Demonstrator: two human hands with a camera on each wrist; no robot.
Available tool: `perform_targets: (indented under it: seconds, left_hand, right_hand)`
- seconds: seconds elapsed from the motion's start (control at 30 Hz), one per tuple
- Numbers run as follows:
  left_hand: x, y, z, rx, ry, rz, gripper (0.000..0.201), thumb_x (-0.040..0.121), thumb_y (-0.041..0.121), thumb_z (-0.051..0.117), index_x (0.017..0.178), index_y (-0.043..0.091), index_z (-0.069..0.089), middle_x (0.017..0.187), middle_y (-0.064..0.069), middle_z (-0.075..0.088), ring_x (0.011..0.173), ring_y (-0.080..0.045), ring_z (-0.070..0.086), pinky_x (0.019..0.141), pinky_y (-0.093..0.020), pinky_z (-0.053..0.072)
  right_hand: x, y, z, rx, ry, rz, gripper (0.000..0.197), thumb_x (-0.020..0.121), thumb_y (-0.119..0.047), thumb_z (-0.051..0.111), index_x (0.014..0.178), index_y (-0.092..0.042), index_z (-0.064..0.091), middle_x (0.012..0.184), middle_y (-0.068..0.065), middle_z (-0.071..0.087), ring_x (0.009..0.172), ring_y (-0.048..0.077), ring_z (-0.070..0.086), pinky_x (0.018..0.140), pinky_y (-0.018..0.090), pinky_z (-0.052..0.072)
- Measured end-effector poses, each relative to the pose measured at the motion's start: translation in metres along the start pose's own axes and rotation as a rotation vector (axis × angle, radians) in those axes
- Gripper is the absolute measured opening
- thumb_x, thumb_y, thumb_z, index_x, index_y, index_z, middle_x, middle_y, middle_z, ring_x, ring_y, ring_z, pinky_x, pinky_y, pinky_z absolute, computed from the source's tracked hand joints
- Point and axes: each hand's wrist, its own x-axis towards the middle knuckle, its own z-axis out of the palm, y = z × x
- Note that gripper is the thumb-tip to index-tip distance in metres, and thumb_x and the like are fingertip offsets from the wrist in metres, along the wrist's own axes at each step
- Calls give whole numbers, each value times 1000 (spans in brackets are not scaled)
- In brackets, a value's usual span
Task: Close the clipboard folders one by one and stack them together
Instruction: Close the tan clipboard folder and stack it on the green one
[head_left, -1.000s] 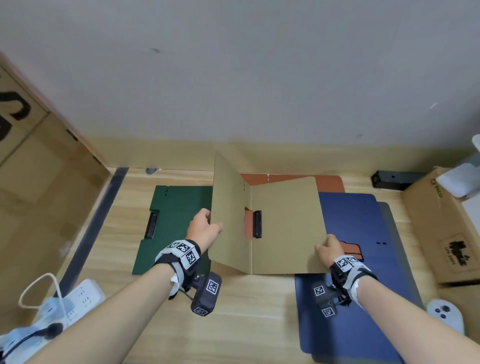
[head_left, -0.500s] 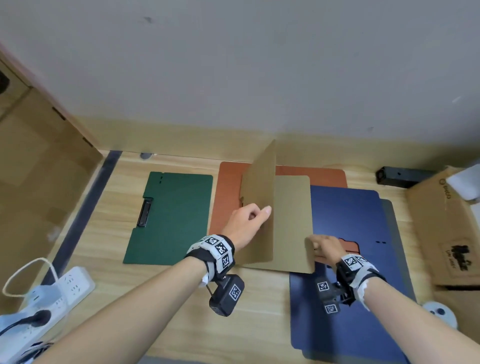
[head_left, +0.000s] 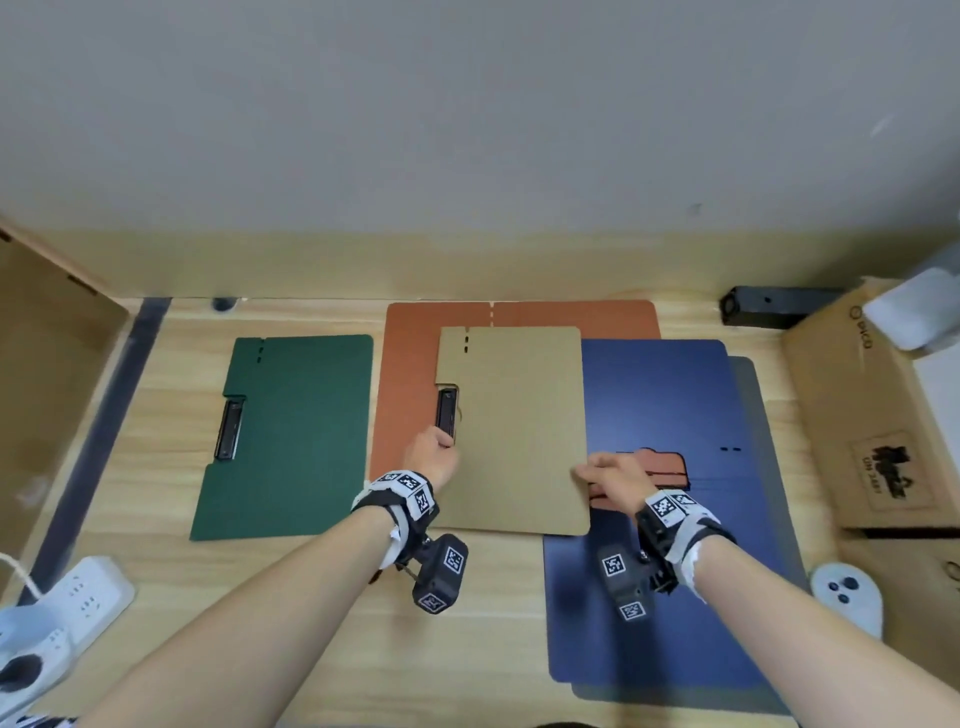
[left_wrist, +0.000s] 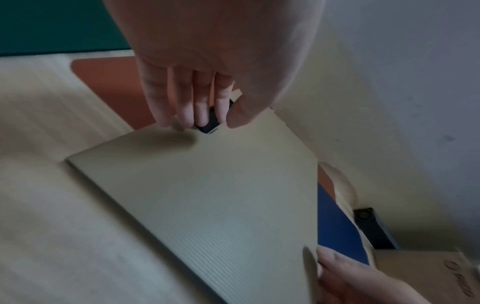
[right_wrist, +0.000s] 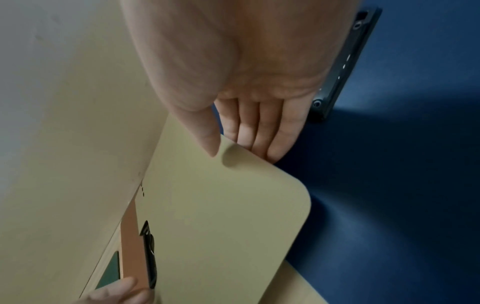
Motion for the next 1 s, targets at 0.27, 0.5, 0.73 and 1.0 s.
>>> perform_targets:
  seconds: [0.27, 0.5, 0.73, 1.0]
  left_hand:
    - [0, -27, -2, -170, 70, -104, 21, 92, 7, 49, 102, 20, 62, 108, 1, 64, 99, -19, 59, 83, -28, 44]
    - [2, -49, -22, -217, 28, -125, 33, 92, 7, 53, 126, 11, 56, 121, -4, 61, 116, -25, 57, 98, -31, 42]
    - [8, -76, -59, -413, -116, -74, 36, 88, -3, 59, 124, 3, 59, 120, -11, 67, 111, -27, 64, 101, -42, 50]
    - [30, -150, -137, -430, 17, -27, 40, 87, -4, 62, 126, 3, 59, 122, -11, 66, 111, -24, 63, 100, -38, 50]
  right_hand:
    - [11, 10, 16, -45, 25, -112, 17, 98, -9, 47, 104, -4, 62, 96, 10, 69, 88, 23, 64, 80, 36, 54]
    - [3, 10, 26, -57, 112, -168, 21, 97, -7, 47, 79, -13, 55, 82, 4, 63, 79, 20, 58, 77, 36, 48]
    - [-7, -8, 71, -82, 160, -235, 18, 97, -8, 48, 81, -12, 57, 87, 8, 66, 79, 21, 59, 74, 34, 49]
    - [13, -26, 174, -191, 141, -334, 17, 91, -16, 60, 85, -1, 63, 80, 7, 65, 74, 20, 58, 75, 34, 46]
